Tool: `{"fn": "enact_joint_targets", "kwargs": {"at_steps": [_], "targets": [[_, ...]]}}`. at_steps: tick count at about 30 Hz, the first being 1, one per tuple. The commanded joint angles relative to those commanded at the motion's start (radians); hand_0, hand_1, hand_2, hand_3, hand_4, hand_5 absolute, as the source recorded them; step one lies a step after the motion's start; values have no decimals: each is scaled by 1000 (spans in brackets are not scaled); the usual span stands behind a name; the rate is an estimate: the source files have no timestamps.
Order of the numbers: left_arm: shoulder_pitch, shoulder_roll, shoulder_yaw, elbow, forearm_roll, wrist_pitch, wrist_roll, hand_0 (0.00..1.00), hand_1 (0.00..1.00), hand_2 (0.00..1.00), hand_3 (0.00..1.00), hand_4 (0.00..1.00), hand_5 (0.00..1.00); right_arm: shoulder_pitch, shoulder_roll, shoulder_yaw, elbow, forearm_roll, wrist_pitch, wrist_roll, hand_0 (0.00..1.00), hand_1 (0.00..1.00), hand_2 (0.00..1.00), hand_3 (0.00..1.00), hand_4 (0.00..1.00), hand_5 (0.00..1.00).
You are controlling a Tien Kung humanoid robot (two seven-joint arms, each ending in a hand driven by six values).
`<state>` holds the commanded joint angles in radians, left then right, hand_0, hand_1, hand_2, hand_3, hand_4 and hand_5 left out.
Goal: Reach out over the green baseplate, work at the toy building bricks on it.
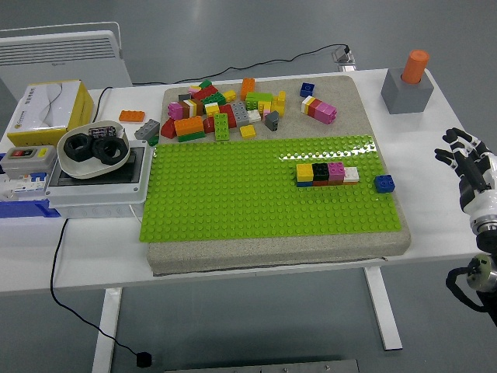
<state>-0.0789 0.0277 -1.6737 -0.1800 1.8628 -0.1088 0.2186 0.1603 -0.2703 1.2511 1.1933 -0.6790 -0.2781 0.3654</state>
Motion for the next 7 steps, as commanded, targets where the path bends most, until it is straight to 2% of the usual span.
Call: {"fn": "enact_joint_targets", "kwargs": {"at_steps": [7], "targets": [[1,5,-1,0,18,-7,2,720,687,670,766,923,940,4,0,-9,1,-14,-6,-6,641,520,629,633,821,379]]}}
